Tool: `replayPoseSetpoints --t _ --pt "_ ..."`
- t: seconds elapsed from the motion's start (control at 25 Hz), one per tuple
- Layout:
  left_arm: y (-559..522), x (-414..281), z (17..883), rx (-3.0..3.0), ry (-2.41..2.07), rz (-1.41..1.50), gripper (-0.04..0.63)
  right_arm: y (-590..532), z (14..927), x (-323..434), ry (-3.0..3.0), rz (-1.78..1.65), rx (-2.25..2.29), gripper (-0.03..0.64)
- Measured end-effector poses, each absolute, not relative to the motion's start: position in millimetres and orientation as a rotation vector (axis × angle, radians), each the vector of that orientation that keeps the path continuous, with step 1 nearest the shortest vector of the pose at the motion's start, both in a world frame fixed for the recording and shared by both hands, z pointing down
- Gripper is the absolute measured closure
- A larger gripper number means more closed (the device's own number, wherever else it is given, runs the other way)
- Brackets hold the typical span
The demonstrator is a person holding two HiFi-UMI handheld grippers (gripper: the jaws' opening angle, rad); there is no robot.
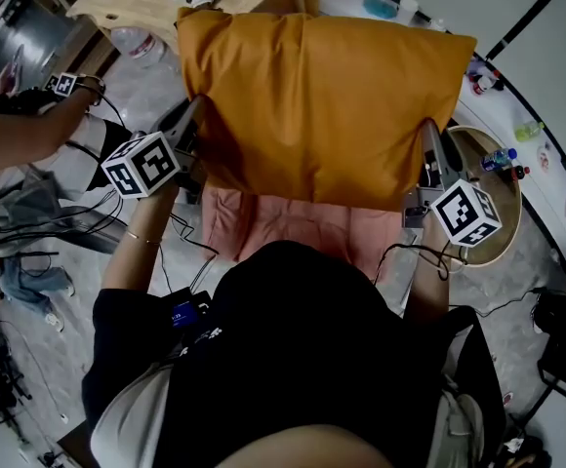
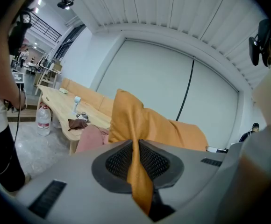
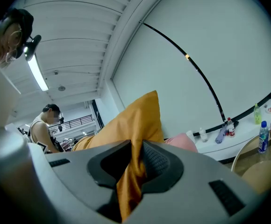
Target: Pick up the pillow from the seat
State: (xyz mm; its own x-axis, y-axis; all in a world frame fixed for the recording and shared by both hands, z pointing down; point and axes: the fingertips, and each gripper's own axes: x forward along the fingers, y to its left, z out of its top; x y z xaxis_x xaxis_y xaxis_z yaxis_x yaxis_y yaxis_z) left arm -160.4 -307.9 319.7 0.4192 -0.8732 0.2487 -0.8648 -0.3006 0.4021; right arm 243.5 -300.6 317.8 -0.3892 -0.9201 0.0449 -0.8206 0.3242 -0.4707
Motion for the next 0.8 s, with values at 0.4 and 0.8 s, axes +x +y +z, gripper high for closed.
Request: replayPoseSetpoints --t 0.4,0.8 --pt "-297.7 -159.8 284.7 2.241 -1.472 -0.126 0.543 -288.6 286.0 244.9 2.343 -0.564 -1.534 0.532" --pt "-276.1 -161.1 255.1 2.285 -1.444 -0.197 0.543 -260.2 254.4 244.7 2.328 -0.490 -1.513 0.532"
